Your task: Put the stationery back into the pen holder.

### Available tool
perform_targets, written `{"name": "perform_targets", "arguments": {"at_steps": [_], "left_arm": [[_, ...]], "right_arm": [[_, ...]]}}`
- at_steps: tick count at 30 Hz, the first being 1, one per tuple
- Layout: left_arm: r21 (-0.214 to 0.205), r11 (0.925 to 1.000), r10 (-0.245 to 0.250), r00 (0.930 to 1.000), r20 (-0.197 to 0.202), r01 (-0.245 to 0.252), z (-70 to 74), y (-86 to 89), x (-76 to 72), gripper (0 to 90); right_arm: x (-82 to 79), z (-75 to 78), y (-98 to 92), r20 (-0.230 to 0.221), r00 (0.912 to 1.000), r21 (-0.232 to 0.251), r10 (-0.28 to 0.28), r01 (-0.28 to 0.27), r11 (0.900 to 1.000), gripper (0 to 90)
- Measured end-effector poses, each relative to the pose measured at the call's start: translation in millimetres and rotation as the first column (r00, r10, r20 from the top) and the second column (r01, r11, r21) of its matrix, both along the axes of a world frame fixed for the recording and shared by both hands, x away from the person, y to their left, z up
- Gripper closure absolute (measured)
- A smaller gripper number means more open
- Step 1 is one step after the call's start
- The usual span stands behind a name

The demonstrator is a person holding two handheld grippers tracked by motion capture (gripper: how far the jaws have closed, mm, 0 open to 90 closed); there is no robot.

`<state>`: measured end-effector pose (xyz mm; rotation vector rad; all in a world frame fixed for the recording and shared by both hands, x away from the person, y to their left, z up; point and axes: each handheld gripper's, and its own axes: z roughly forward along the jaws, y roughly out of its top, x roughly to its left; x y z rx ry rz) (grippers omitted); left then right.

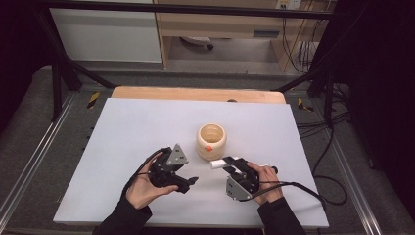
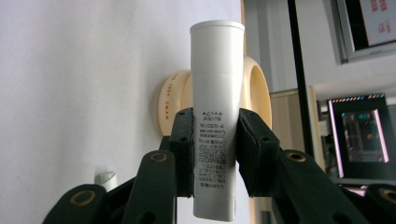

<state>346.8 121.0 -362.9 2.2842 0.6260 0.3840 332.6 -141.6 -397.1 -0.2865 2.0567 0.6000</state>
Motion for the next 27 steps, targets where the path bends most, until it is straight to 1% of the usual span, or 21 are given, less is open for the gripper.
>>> {"name": "perform_targets", "arguments": {"at_steps": [3, 6, 8, 11, 14, 16, 18, 20, 23, 26, 27], "left_arm": [[-0.012, 0.9997, 0.023, 0.9997, 0.006, -0.023, -6.9, 11.5, -0.1, 14.0], [-0.027, 0.9984, 0.049, 0.9988, 0.004, -0.049, -15.4, 22.5, 0.7, 10.3], [-0.038, 0.9966, 0.073, 0.9973, -0.002, -0.073, -22.0, 30.3, 1.7, 8.6], [-0.048, 0.9933, 0.104, 0.9943, -0.023, -0.105, -30.6, 41.8, 4.0, 7.3], [-0.058, 0.9884, 0.140, 0.9900, -0.021, -0.141, -36.1, 53.0, 5.0, 6.0], [-0.071, 0.9847, 0.158, 0.9872, -0.023, -0.159, -39.7, 60.9, 4.6, 5.6], [-0.082, 0.9803, 0.179, 0.9837, -0.022, -0.180, -43.2, 68.6, 4.4, 5.4], [-0.086, 0.9775, 0.191, 0.9813, -0.020, -0.192, -46.4, 75.6, 4.1, 5.3], [-0.093, 0.9732, 0.210, 0.9776, -0.015, -0.210, -51.7, 85.2, 2.9, 5.3], [-0.101, 0.9691, 0.224, 0.9744, -0.022, -0.225, -56.8, 93.5, 2.2, 5.1], [-0.103, 0.9678, 0.228, 0.9733, -0.025, -0.230, -58.0, 95.7, 2.2, 5.0]], "right_arm": [[3.1, 2.1, -3.1, -0.037, 0.9989, 0.048, -0.027, 0.029, 0.9985, 69.6], [6.1, 4.6, -6.8, -0.074, 0.9954, 0.090, -0.060, 0.067, 0.9937, 69.6], [8.0, 6.3, -9.3, -0.105, 0.9916, 0.129, -0.076, 0.089, 0.9876, 69.6], [11.4, 9.5, -13.0, -0.156, 0.9833, 0.199, -0.094, 0.124, 0.9722, 69.7], [15.3, 13.2, -16.1, -0.210, 0.9724, 0.272, -0.102, 0.158, 0.9493, 69.7], [17.5, 15.8, -17.8, -0.243, 0.9646, 0.310, -0.102, 0.177, 0.9342, 69.8], [19.2, 17.8, -18.9, -0.281, 0.9550, 0.347, -0.095, 0.193, 0.9177, 69.8], [21.0, 19.8, -19.5, -0.311, 0.9459, 0.373, -0.093, 0.211, 0.9036, 69.8], [23.8, 22.3, -19.5, -0.343, 0.9350, 0.414, -0.089, 0.236, 0.8791, 69.9], [27.2, 24.5, -19.0, -0.379, 0.9211, 0.457, -0.088, 0.269, 0.8476, 69.9], [28.6, 25.2, -18.8, -0.394, 0.9153, 0.474, -0.085, 0.282, 0.8339, 69.9]]}}
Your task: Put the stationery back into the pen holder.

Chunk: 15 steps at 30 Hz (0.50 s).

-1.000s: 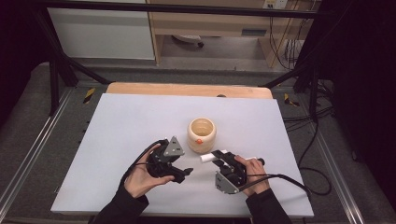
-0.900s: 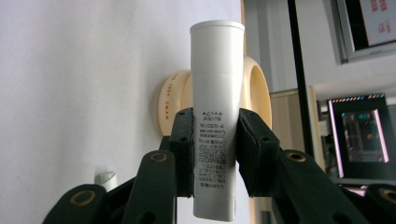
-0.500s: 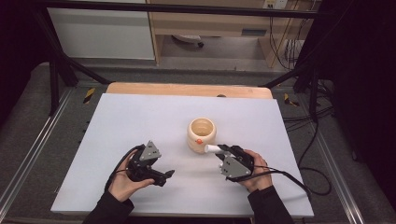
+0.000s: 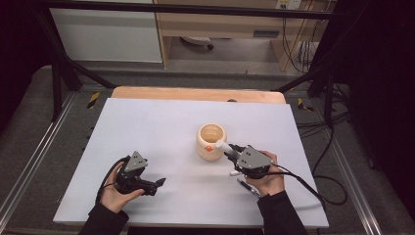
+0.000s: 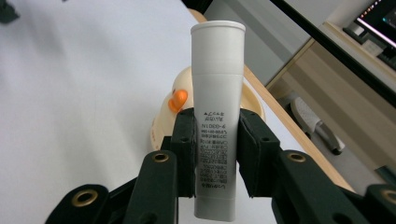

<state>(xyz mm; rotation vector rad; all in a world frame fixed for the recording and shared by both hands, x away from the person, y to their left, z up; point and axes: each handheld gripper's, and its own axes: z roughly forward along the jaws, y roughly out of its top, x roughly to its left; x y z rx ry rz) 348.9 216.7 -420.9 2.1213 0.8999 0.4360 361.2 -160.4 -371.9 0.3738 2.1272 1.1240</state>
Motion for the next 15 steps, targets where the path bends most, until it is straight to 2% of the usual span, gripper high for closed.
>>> {"name": "perform_targets", "arguments": {"at_steps": [3, 7, 10, 15], "left_arm": [[-0.012, 0.9999, 0.006, 1.0000, 0.003, -0.005, -1.0, 4.8, -0.5, 5.0], [-0.024, 0.9997, 0.009, 0.9999, 0.006, -0.009, -0.7, 9.1, -1.0, 4.5], [-0.030, 0.9994, 0.015, 0.9999, 0.005, -0.015, -1.8, 10.9, -0.9, 4.4], [-0.029, 0.9994, 0.018, 0.9998, -0.002, -0.019, -5.1, 13.8, -0.2, 4.3]], "right_arm": [[5.0, 1.9, 0.8, -0.040, 0.9989, 0.069, -0.024, 0.027, 0.9972, 70.0], [11.6, 4.4, 1.6, -0.095, 0.9939, 0.155, -0.056, 0.070, 0.9854, 70.0], [16.1, 6.6, 2.8, -0.125, 0.9894, 0.203, -0.073, 0.097, 0.9743, 70.0], [24.1, 11.3, 8.9, -0.144, 0.9860, 0.262, -0.083, 0.119, 0.9576, 70.1]]}}
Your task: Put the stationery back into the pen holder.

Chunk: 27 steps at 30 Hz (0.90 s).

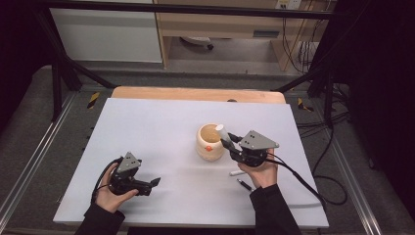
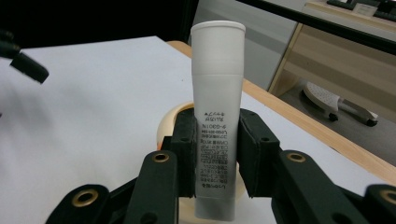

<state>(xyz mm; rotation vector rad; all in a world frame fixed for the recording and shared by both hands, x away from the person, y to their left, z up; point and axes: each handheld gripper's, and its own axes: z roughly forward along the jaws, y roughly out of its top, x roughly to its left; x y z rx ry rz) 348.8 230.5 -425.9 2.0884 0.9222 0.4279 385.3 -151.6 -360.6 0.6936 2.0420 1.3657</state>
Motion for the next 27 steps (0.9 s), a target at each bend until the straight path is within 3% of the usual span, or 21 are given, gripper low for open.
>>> {"name": "perform_targets", "arguments": {"at_steps": [10, 18, 27], "left_arm": [[-0.009, 0.9999, 0.005, 1.0000, -0.007, -0.005, -2.9, 3.3, 0.7, 4.3], [-0.009, 0.9999, 0.005, 1.0000, -0.006, -0.005, -3.4, 3.2, 0.6, 4.3], [-0.014, 0.9999, 0.004, 1.0000, -0.005, -0.004, -4.3, 3.5, 0.6, 4.3]], "right_arm": [[20.4, 6.4, 20.3, -0.038, 0.9988, 0.124, -0.029, 0.034, 0.9917, 70.2], [36.9, -1.3, 32.6, -0.075, 0.9960, 0.171, -0.049, 0.061, 0.9834, 70.2], [51.0, -20.0, 42.6, -0.138, 0.9882, 0.190, -0.066, 0.092, 0.9775, 70.2]]}}
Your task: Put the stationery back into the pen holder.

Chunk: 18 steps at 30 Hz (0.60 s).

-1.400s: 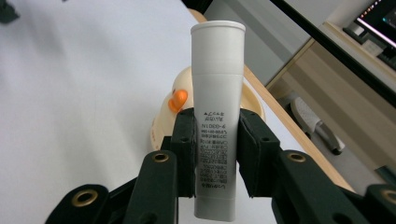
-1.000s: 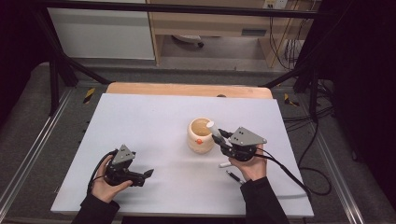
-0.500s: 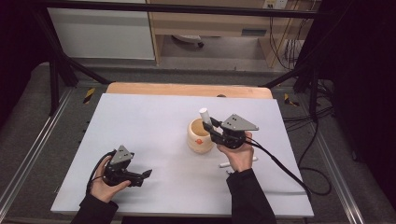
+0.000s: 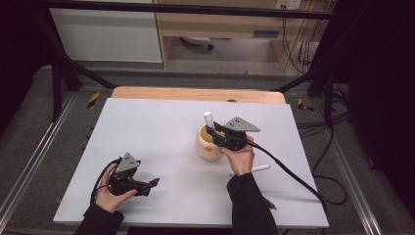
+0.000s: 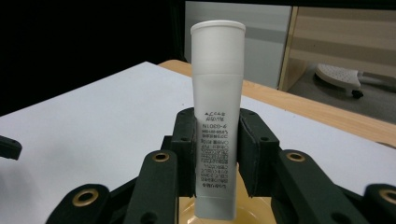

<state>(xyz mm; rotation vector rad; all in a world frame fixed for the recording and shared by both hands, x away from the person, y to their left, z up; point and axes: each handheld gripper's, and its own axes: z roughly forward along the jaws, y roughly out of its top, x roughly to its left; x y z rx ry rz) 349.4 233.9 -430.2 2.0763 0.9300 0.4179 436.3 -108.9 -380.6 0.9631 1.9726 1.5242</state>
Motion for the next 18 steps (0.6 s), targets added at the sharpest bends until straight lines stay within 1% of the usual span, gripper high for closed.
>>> {"name": "perform_targets", "arguments": {"at_steps": [3, 7, 12, 18], "left_arm": [[0.001, 1.0000, -0.003, 1.0000, -0.003, 0.003, -0.5, -0.3, 0.2, 4.3], [0.006, 1.0000, -0.005, 1.0000, -0.005, 0.005, -1.2, -1.0, 0.1, 4.3], [0.006, 1.0000, -0.005, 1.0000, -0.005, 0.005, -1.2, -0.9, -0.1, 4.3], [0.007, 1.0000, -0.006, 1.0000, -0.005, 0.006, -1.6, -0.9, 0.2, 4.3]], "right_arm": [[2.7, -4.9, 1.5, -0.018, 0.9998, -0.003, -0.005, 0.005, 1.0000, 70.3], [5.0, -10.0, 4.3, -0.042, 0.9991, 0.006, -0.010, 0.010, 0.9999, 70.3], [7.0, -16.0, 5.9, -0.065, 0.9978, -0.002, -0.016, 0.016, 0.9999, 70.3], [7.6, -22.6, 2.3, -0.098, 0.9946, 0.007, -0.034, 0.035, 0.9994, 70.2]]}}
